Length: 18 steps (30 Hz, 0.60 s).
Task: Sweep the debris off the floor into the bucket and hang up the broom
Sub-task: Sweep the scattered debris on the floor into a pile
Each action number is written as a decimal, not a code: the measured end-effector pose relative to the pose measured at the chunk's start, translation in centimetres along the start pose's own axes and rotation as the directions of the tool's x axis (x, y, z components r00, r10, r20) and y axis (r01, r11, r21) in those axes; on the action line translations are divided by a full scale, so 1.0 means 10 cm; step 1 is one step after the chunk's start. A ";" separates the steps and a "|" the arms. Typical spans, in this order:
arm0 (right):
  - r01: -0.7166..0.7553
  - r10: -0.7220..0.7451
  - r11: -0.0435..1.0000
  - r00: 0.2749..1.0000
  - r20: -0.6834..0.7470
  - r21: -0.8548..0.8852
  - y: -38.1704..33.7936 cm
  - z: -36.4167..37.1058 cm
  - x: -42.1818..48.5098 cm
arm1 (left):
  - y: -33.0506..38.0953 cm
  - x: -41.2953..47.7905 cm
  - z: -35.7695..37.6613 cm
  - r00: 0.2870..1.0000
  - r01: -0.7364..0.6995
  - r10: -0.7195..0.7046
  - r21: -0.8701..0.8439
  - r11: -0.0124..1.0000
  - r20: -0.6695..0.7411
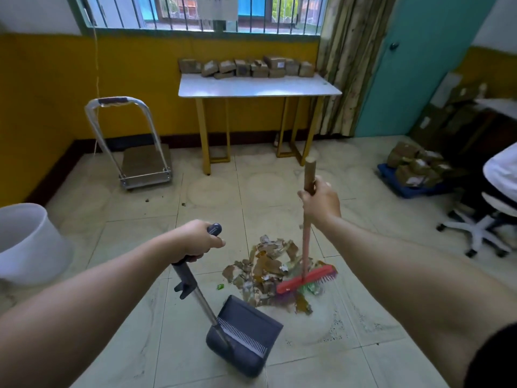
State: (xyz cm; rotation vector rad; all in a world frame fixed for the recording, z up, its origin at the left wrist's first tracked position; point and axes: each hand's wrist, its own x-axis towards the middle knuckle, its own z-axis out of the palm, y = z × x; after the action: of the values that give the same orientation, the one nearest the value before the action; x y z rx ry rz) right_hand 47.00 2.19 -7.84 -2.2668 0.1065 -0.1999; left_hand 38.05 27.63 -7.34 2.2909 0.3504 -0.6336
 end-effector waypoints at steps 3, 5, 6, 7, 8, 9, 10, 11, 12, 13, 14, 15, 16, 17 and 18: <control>0.018 -0.016 0.999 0.999 -0.044 0.031 -0.10 0.07 0.21 | 0.04 0.14 -0.12 1.000 0.007 -0.007 0.005 1.000 -0.004; 0.025 -0.021 0.998 0.997 -0.074 0.060 -0.13 0.13 0.41 | 0.09 0.26 -0.19 1.000 0.021 -0.021 -0.003 1.000 -0.017; 0.034 -0.028 0.996 0.997 -0.079 0.077 -0.12 0.17 0.52 | 0.12 0.33 -0.23 0.999 0.031 -0.031 -0.010 0.999 -0.025; 0.048 -0.041 0.994 0.996 -0.075 0.095 -0.11 0.21 0.64 | 0.15 0.41 -0.26 0.999 0.042 -0.042 -0.016 0.999 -0.033; 0.061 -0.054 0.991 0.996 -0.067 0.115 -0.10 0.24 0.76 | 0.19 0.50 -0.28 0.998 0.052 -0.053 -0.019 0.998 -0.042; 0.074 -0.067 0.989 0.996 -0.057 0.130 -0.08 0.29 0.92 | 0.24 0.61 -0.31 0.996 0.067 -0.068 -0.026 0.997 -0.053; 0.086 -0.079 0.987 0.995 -0.058 0.137 -0.06 0.33 1.01 | 0.27 0.67 -0.32 0.995 0.076 -0.078 -0.027 0.997 -0.058; 0.088 -0.081 0.986 0.995 -0.053 0.144 -0.04 0.37 1.11 | 0.30 0.73 -0.34 0.994 0.088 -0.090 -0.033 0.996 -0.061; 0.086 -0.082 0.984 0.996 -0.035 0.153 0.00 0.43 1.27 | 0.36 0.84 -0.36 0.991 0.108 -0.111 -0.045 0.993 -0.069; 0.074 -0.073 0.986 0.997 -0.010 0.151 0.04 0.49 1.43 | 0.42 0.96 -0.37 0.988 0.128 -0.132 -0.050 0.990 -0.079; 0.053 -0.056 0.988 0.998 0.022 0.146 0.10 0.56 1.59 | 0.48 1.08 -0.39 0.985 0.146 -0.151 -0.051 0.988 -0.089; 0.010 -0.018 0.990 0.998 0.058 0.141 0.16 0.63 1.72 | 0.54 1.20 -0.40 0.981 0.165 -0.169 -0.049 0.985 -0.099; -0.046 0.034 0.988 0.996 0.087 0.144 0.24 0.71 1.84 | 0.59 1.31 -0.41 0.977 0.181 -0.185 -0.050 0.982 -0.107; -0.112 0.097 0.984 0.989 0.115 0.136 0.36 0.78 1.95 | 0.63 1.41 -0.41 0.974 0.194 -0.199 -0.053 0.979 -0.112; -0.180 0.162 0.977 0.976 0.146 0.113 0.49 0.86 2.04 | 0.66 1.50 -0.40 0.971 0.205 -0.210 -0.057 0.977 -0.113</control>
State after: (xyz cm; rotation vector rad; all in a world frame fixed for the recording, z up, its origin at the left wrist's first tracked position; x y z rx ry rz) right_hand 68.53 2.54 -14.80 -2.1257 0.2111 0.0383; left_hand 54.78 26.80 -9.10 2.2719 0.6617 -0.5870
